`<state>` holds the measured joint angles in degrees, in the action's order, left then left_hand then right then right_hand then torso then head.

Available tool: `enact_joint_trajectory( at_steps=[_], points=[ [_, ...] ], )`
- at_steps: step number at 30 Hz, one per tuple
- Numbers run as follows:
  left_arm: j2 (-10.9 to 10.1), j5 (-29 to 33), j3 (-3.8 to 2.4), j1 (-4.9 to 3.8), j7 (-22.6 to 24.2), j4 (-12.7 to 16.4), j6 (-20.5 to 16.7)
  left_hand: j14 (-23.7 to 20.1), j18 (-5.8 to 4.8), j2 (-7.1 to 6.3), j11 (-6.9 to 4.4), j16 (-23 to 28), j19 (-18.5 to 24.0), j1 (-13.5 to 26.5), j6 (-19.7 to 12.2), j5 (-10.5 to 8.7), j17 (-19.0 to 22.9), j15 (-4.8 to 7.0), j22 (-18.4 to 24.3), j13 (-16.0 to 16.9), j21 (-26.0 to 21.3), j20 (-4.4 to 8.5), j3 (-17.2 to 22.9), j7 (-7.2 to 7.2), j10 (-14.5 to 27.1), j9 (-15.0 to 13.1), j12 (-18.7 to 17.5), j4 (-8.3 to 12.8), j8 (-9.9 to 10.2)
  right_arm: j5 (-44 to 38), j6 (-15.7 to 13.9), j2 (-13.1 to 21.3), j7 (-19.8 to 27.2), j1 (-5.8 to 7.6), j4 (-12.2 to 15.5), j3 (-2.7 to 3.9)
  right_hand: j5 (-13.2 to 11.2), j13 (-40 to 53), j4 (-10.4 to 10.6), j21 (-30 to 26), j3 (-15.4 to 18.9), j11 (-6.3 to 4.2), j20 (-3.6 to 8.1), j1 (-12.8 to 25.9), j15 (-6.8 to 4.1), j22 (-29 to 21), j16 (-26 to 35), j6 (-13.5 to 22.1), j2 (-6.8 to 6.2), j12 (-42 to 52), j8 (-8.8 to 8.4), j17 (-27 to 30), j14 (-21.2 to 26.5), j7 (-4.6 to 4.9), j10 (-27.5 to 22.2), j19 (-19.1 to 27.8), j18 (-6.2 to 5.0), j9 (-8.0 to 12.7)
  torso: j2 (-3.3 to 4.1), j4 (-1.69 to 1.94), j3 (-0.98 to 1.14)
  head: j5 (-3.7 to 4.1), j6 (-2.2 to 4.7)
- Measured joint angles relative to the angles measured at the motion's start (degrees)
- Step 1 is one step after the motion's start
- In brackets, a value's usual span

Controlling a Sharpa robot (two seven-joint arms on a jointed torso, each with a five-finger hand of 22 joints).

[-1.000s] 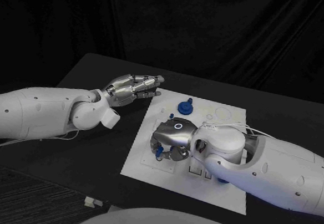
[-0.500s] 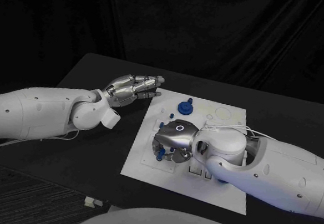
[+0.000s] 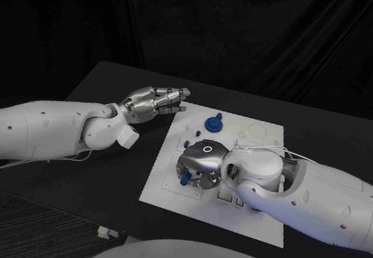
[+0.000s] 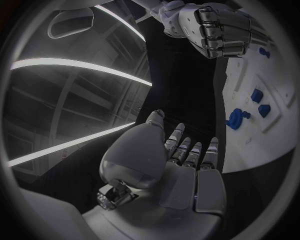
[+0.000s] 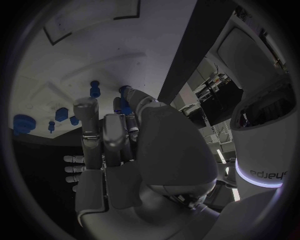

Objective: Assemble the parts on the task board

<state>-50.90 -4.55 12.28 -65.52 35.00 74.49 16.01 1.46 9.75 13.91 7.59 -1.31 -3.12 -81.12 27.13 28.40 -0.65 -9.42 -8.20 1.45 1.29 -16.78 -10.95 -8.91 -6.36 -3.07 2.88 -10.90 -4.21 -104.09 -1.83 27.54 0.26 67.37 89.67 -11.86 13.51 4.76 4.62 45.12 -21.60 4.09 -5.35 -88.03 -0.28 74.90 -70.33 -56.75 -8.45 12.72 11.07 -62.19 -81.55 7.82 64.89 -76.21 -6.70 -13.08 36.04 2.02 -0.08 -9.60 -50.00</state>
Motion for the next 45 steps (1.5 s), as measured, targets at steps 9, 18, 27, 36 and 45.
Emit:
enact_joint_trajectory(
  at_steps=[9, 18, 27, 36, 45],
  points=[
    [0.1, 0.0, 0.00, 0.02, -0.1, -0.1, 0.1, 0.0, -0.01, 0.00, 0.00, 0.0, 0.0, 0.0, 0.0, 0.00, 0.0, 0.00, -0.1, 0.0, 0.0, 0.00, 0.0, 0.00, 0.0, 0.0, 0.0, 0.0, 0.0, 0.0, 0.1, 0.1, -0.2, -0.21, -0.1, -0.04, -3.6, -0.3, 0.4, -3.2, 0.8, 1.72, -0.58, 3.4, 0.49, 0.0, 0.9, 8.1, -1.27, -2.1, -4.44, 1.3, 1.4, -2.09, -7.5, 1.8, -0.94, 1.3, 0.01, 0.00, 0.01, 0.09, 0.00],
    [0.2, 0.0, 0.00, 0.04, -0.1, -0.4, 0.2, 0.0, -0.01, 0.00, 0.00, 0.0, 0.0, 0.0, 0.0, 0.00, 0.0, 0.00, -0.1, 0.0, 0.0, 0.00, 0.0, 0.00, 0.0, 0.0, 0.0, 0.0, 0.0, 0.0, 0.0, 0.4, -0.3, -0.24, 0.0, -0.04, -6.5, 0.5, 1.0, -4.5, 4.0, 2.04, -0.79, 5.5, 0.60, 0.0, 0.8, 11.2, -0.81, -1.6, -5.75, 1.8, 1.9, -2.94, -10.7, 2.0, -0.93, 2.0, 0.01, -0.02, 0.01, 0.19, 0.00],
    [0.3, 0.0, 0.00, 0.07, -0.3, -0.5, 0.3, 0.0, 0.00, 0.00, 0.00, 0.0, 0.0, 0.0, 0.0, 0.00, 0.0, 0.00, -0.1, 0.0, 0.0, 0.00, 0.0, 0.00, 0.0, 0.0, 0.0, 0.0, 0.0, 0.0, -0.1, 0.5, -0.3, -0.24, 0.0, -0.04, -6.7, 0.6, 1.2, -4.8, 4.1, 2.04, -1.00, 5.5, 0.60, 0.0, 0.9, 11.2, -0.81, -1.3, -5.75, 1.9, 1.9, -2.99, -10.7, 2.2, -0.92, 2.0, 0.01, -0.02, 0.02, 0.27, 0.00],
    [0.3, 0.0, 0.00, 0.10, -0.4, -0.5, 0.4, 0.0, 0.00, 0.00, 0.00, 0.0, 0.0, 0.0, 0.0, -0.01, 0.0, 0.00, -0.1, 0.0, 0.0, 0.00, 0.0, 0.00, 0.0, 0.0, 0.0, 0.0, 0.0, -0.1, -1.8, 2.7, -0.4, -0.11, 1.4, -0.04, -9.4, 0.8, 2.6, -7.6, 8.0, 2.50, -0.99, 6.4, 0.69, 0.0, 1.8, 12.6, -1.23, -0.9, -6.10, 3.2, 2.8, -3.31, -14.8, 2.8, -0.91, 2.6, -0.04, 0.00, 0.02, 0.21, 0.00],
    [0.0, 0.0, 0.00, 0.13, -0.4, -0.4, 0.4, 0.0, 0.00, 0.00, 0.00, 0.0, 0.0, 0.0, 0.0, -0.01, 0.0, 0.00, -0.1, 0.0, 0.0, 0.00, 0.0, 0.00, 0.0, 0.0, 0.0, 0.0, 0.0, 0.6, -10.2, 11.6, 0.1, 5.95, 7.6, -0.06, -10.2, 0.1, 11.9, -9.0, 12.8, 2.55, -0.99, 4.4, 0.59, 0.0, 2.4, 14.3, -4.09, -0.5, -6.42, 4.2, 3.3, -4.00, -20.8, 2.8, -0.91, 3.9, -0.07, 0.01, 0.03, 0.40, 0.00]
  ],
)
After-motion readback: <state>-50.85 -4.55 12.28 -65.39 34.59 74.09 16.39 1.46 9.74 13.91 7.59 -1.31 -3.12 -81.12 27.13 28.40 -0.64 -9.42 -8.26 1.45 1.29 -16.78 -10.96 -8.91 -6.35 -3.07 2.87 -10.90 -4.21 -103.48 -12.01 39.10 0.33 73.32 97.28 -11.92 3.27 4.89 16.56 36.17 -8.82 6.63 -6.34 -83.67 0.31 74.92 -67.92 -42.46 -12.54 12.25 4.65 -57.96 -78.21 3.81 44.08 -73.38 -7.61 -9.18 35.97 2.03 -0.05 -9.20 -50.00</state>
